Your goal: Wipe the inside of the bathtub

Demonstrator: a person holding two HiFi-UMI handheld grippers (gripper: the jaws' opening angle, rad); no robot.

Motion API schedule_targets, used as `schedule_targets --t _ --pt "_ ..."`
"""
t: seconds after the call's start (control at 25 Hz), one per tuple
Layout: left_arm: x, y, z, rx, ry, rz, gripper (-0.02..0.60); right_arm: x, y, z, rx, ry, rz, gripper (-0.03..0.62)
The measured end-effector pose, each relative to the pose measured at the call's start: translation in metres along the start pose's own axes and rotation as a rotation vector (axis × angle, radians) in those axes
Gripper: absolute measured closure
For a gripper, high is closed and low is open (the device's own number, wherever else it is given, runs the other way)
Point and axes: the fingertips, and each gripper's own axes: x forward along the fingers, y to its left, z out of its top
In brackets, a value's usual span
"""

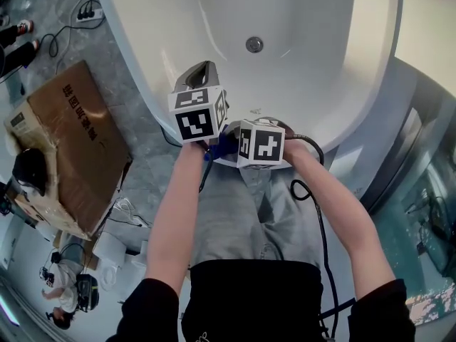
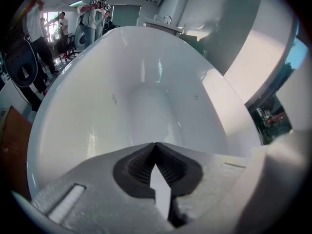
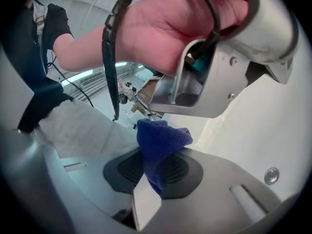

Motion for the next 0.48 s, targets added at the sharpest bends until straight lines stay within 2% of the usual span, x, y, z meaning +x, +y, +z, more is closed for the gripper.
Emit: schedule_targets --t 0.24,0.48 --pt "-0.001 0.002 0.008 0.029 -0.008 0.025 0.578 -0.034 -0.034 -0.002 0.081 -0.079 -0.117 0.520" --pt "-0.001 0.005 0.031 0.039 -0.025 0.029 0.578 -0.105 -0.093 -0.007 0.166 -0.178 -0.304 0.520"
